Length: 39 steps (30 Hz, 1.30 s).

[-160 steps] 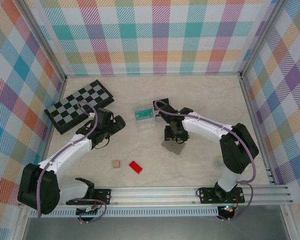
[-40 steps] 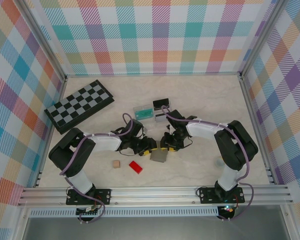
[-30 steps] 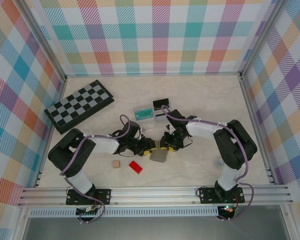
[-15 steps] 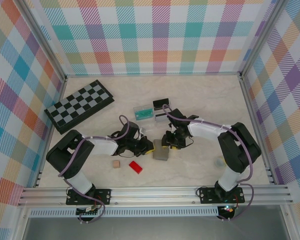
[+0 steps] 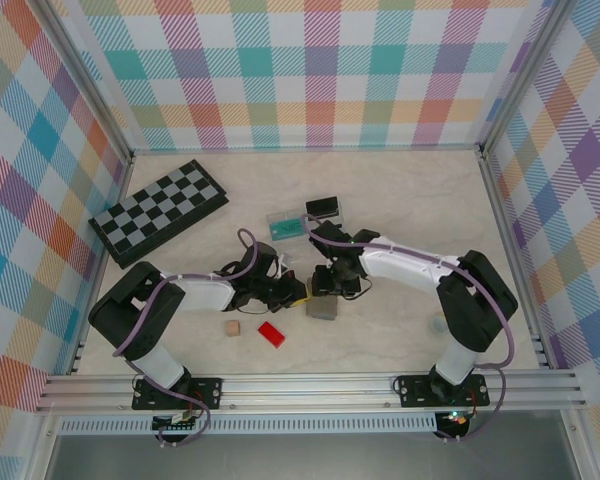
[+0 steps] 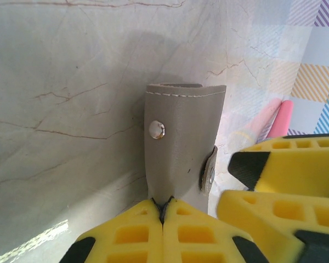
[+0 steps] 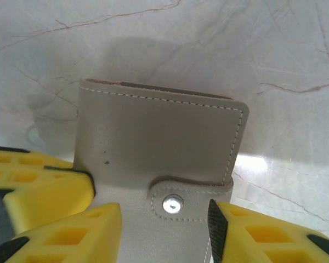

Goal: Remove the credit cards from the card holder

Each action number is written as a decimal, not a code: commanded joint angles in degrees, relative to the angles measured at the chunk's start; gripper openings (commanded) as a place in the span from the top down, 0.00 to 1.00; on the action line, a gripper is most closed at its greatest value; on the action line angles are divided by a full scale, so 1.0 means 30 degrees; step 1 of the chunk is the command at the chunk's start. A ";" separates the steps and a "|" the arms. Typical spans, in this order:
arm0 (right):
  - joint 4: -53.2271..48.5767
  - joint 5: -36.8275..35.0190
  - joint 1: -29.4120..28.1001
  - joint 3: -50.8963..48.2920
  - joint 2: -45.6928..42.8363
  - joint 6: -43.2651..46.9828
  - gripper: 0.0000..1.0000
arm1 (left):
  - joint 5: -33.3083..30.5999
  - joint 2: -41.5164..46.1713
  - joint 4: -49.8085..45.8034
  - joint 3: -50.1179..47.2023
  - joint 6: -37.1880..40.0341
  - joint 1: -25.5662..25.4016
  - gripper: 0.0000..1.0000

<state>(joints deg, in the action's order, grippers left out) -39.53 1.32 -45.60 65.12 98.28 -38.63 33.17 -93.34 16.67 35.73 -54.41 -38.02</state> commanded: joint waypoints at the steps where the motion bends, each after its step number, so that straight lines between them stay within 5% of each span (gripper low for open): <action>1: -0.0657 -0.0207 -0.0121 0.0527 0.0910 0.0089 0.54 | 0.0076 0.0672 -0.0048 0.0453 0.0279 -0.0033 1.00; 9: -0.0429 -0.0319 -0.0123 0.0620 0.1835 -0.0172 0.59 | 0.0005 0.0754 -0.0243 0.0426 0.0323 -0.0034 1.00; 25: 0.2488 0.0882 0.1082 -0.2428 0.0248 -0.1434 0.85 | -0.1152 0.1231 -0.2296 0.0192 0.0970 -0.0016 1.00; 33: 0.2549 0.0603 0.1637 -0.3082 -0.1035 -0.1669 0.83 | -0.1584 0.1316 -0.3390 0.0602 0.1396 -0.0011 0.99; 39: 0.0888 -0.1466 0.1637 -0.3114 -0.1735 -0.1823 0.73 | -0.2780 0.1951 -0.5907 0.1622 0.2232 -0.0008 0.58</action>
<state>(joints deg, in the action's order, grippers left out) -32.88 1.06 -40.80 56.64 95.00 -43.20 27.27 -89.84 4.14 38.70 -49.41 -38.11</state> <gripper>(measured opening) 0.255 0.397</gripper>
